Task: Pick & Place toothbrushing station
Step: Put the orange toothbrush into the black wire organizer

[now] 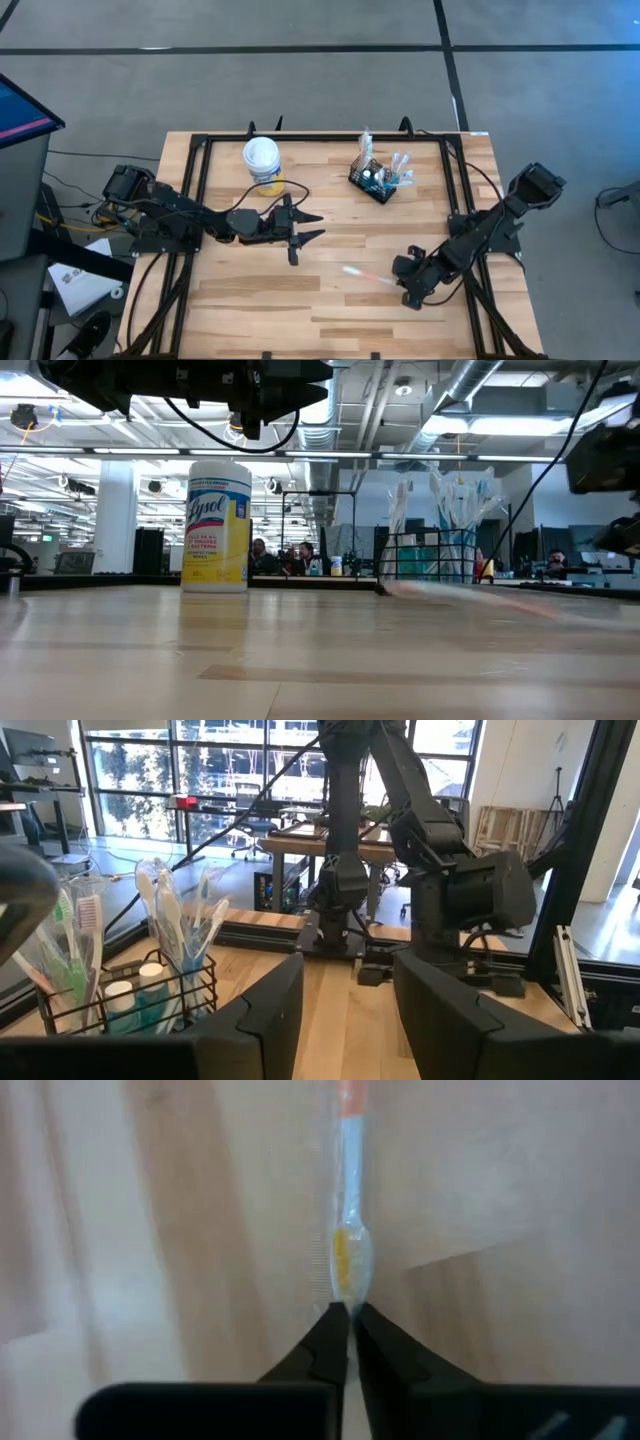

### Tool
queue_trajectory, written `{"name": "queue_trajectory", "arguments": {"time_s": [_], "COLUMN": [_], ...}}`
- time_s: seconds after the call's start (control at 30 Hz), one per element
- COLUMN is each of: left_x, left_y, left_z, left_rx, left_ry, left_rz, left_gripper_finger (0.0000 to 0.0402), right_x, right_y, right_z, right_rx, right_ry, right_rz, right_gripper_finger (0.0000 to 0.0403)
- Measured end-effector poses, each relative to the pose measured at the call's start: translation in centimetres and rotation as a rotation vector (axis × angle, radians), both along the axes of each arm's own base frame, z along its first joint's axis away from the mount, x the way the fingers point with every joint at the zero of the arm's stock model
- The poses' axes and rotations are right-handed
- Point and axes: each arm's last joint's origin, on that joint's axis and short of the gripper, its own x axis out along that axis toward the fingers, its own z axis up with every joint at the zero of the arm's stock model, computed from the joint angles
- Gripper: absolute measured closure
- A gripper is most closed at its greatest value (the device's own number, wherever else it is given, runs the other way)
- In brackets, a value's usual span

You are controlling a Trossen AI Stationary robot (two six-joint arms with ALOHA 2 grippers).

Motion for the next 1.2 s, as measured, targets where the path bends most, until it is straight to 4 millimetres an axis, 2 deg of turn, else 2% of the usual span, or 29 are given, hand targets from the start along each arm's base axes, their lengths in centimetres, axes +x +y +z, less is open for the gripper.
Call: {"name": "queue_trajectory", "arguments": {"time_s": [0.33, 0.5, 0.77, 1.0, 1.2], "left_x": [0.0, 0.0, 0.1, 0.5, 1.9], "left_y": [0.0, -0.1, -0.3, 1.4, 2.4], "left_z": [-0.2, -0.4, -0.3, -0.3, 0.5], "left_rx": [0.003, -0.01, -0.058, -0.177, -0.246], "left_ry": [0.022, 0.04, 0.032, 0.032, 0.082], "left_rz": [0.0, -0.05, -0.154, -0.204, -0.284], "left_gripper_finger": [0.0251, 0.0251, 0.0251, 0.0251, 0.0251], "right_x": [0.7, 1.1, 2.9, 4.7, 5.9], "right_y": [0.4, 0.5, 0.8, 0.2, -0.5], "right_z": [1.2, 2.5, 6.2, 9.5, 12.0], "right_rx": [-0.007, -0.055, -0.116, -0.193, -0.263], "right_ry": [0.003, 0.045, 0.047, 0.008, -0.039], "right_rz": [0.045, 0.057, 0.111, 0.176, 0.232], "right_gripper_finger": [0.0402, 0.0402, 0.0403, 0.0403, 0.0403]}}
